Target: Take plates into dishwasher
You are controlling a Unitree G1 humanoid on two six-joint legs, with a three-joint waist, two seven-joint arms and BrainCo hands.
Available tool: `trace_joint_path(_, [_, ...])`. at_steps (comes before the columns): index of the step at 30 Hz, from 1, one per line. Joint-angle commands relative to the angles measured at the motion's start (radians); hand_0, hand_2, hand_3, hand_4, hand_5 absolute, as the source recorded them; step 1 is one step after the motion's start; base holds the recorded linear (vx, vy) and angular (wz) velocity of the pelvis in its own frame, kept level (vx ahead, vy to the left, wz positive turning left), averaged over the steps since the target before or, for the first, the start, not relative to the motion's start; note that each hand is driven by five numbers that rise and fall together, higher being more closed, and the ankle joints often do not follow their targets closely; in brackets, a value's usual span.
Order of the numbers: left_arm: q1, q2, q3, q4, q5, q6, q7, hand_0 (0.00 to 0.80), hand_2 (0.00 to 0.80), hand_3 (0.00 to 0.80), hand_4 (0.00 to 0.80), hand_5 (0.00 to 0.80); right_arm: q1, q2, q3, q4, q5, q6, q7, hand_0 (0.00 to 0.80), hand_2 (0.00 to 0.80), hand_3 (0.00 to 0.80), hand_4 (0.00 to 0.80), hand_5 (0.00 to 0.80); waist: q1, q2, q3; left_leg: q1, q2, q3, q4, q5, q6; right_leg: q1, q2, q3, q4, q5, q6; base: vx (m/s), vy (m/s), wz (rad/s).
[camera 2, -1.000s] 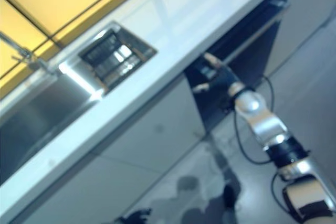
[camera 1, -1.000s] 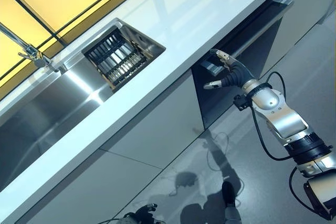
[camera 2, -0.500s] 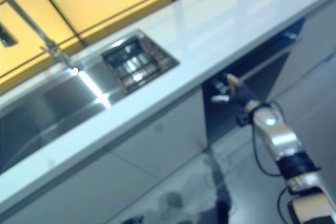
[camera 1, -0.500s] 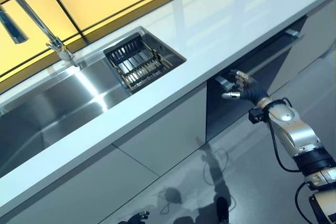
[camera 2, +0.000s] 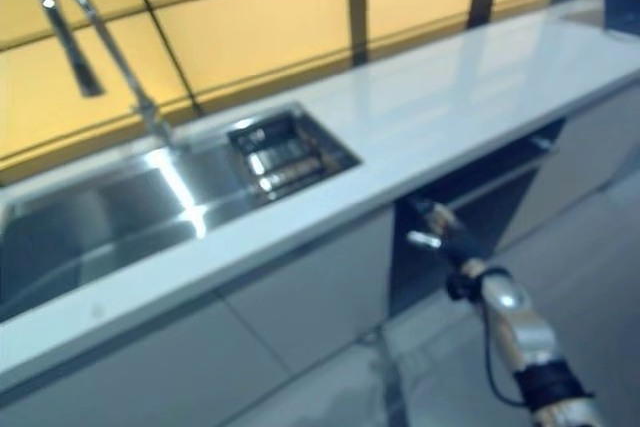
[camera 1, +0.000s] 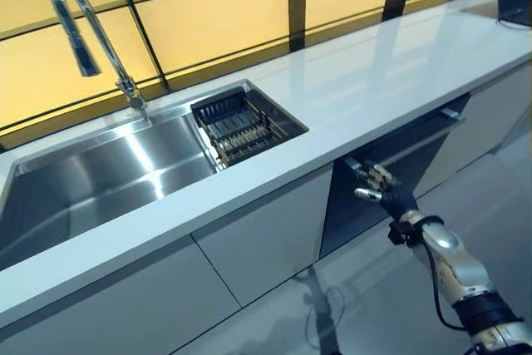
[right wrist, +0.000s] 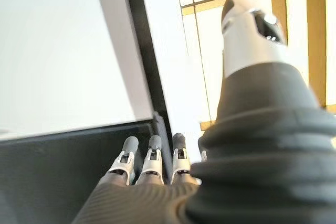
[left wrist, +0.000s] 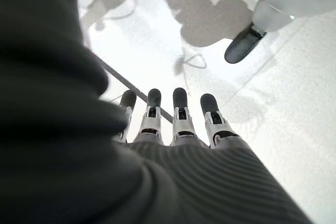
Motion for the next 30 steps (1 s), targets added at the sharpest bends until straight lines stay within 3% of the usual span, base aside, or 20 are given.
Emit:
trace_joint_path(1, [-0.008, 0.035, 0.020, 0.053, -0.032, -0.027, 0.038, 0.000, 0.000, 0.000, 0.000, 0.000, 0.030, 0.073, -0.036, -0.005, 0.017, -0.040, 0.040, 0.000, 0.000, 0.000, 0.000, 0.000, 0.021, -0.061, -0.043, 0.038, 0.091, 0.049, 0.004, 0.016, -0.031, 0.058, -0.043, -0.010, -0.002, -0.080, 0.095, 0.052, 0.058, 0.16])
trace_joint_path(7, [0.044, 0.031, 0.066, 0.054, -0.055, -0.040, 0.077, 0.000, 0.000, 0.000, 0.000, 0.000, 0.167, 0.148, -0.024, 0.098, -0.026, -0.048, 0.088, 0.000, 0.000, 0.000, 0.000, 0.000, 0.055, -0.076, -0.075, 0.056, 0.086, 0.044, 0.004, 0.009, -0.018, 0.090, -0.065, -0.051, -0.002, -0.072, 0.115, 0.056, 0.056, 0.15])
trace_joint_path(11, [0.055, 0.035, 0.094, 0.065, -0.071, -0.063, 0.109, 0.000, 0.000, 0.000, 0.000, 0.000, 0.239, 0.185, 0.001, 0.209, -0.152, -0.080, 0.045, 0.000, 0.000, 0.000, 0.000, 0.000, 0.083, -0.085, -0.088, 0.046, 0.068, -0.002, 0.004, 0.000, -0.003, 0.110, -0.080, -0.050, -0.002, -0.074, 0.127, 0.030, 0.050, 0.19])
trace_joint_path(16, [0.070, 0.037, 0.116, 0.074, -0.082, -0.093, 0.113, 0.000, 0.000, 0.000, 0.000, 0.000, 0.263, 0.190, 0.010, 0.321, -0.264, -0.064, 0.037, 0.000, 0.000, 0.000, 0.000, 0.000, 0.107, -0.093, -0.092, 0.058, 0.048, -0.041, 0.007, -0.011, 0.016, 0.149, -0.093, -0.041, -0.002, -0.087, 0.125, 0.015, 0.098, 0.37])
trace_joint_path(20, [0.076, 0.038, 0.122, 0.073, -0.072, -0.106, 0.108, 0.000, 0.000, 0.000, 0.000, 0.000, 0.269, 0.194, 0.011, 0.373, -0.294, -0.043, 0.025, 0.000, 0.000, 0.000, 0.000, 0.000, 0.120, -0.105, -0.087, 0.040, 0.035, -0.063, 0.078, -0.039, 0.032, 0.169, -0.109, -0.035, 0.012, -0.089, 0.121, -0.049, 0.132, 0.28])
trace_joint_path(21, [0.066, 0.046, 0.117, 0.070, -0.062, -0.103, 0.098, 0.000, 0.000, 0.000, 0.000, 0.000, 0.280, 0.191, 0.007, 0.418, -0.325, -0.025, 0.027, 0.000, 0.000, 0.000, 0.000, 0.000, 0.135, -0.120, -0.057, 0.008, 0.013, -0.095, 0.191, -0.097, 0.059, 0.164, -0.145, -0.021, 0.078, -0.094, 0.119, -0.120, 0.249, 0.17])
trace_joint_path(23, [0.052, 0.056, 0.108, 0.068, -0.040, -0.085, 0.094, 0.000, 0.000, 0.000, 0.000, 0.000, 0.294, 0.197, 0.002, 0.467, -0.322, -0.042, 0.025, 0.000, 0.000, 0.000, 0.000, 0.000, 0.147, -0.133, -0.038, -0.001, -0.005, -0.110, 0.212, -0.119, 0.078, 0.160, -0.168, -0.026, 0.078, -0.058, 0.123, -0.129, 0.250, 0.29])
trace_joint_path(26, [0.045, 0.076, 0.098, 0.066, 0.011, -0.053, 0.088, 0.000, 0.000, 0.000, 0.000, 0.000, 0.312, 0.218, -0.004, 0.538, -0.315, -0.070, 0.035, 0.000, 0.000, 0.000, 0.000, 0.000, 0.156, -0.154, -0.024, 0.017, -0.033, -0.114, 0.161, -0.110, 0.085, 0.114, -0.193, -0.037, 0.062, 0.081, 0.158, -0.129, 0.200, 0.21])
trace_joint_path(27, [0.048, 0.088, 0.097, 0.063, 0.014, -0.047, 0.093, 0.000, 0.000, 0.000, 0.000, 0.000, 0.322, 0.227, -0.003, 0.550, -0.335, -0.076, 0.039, 0.000, 0.000, 0.000, 0.000, 0.000, 0.151, -0.155, -0.022, 0.031, -0.044, -0.120, 0.127, -0.102, 0.087, 0.083, -0.192, -0.021, 0.070, 0.123, 0.171, -0.145, 0.196, 0.16])
trace_joint_path(30, [0.038, 0.126, 0.100, 0.046, 0.034, -0.005, 0.081, 0.000, 0.000, 0.000, 0.000, 0.000, 0.346, 0.237, 0.014, 0.581, -0.448, -0.102, 0.042, 0.000, 0.000, 0.000, 0.000, 0.000, 0.140, -0.140, -0.040, 0.036, -0.069, -0.135, 0.018, -0.049, 0.107, 0.043, -0.149, 0.031, 0.142, 0.118, 0.168, -0.192, 0.201, 0.17])
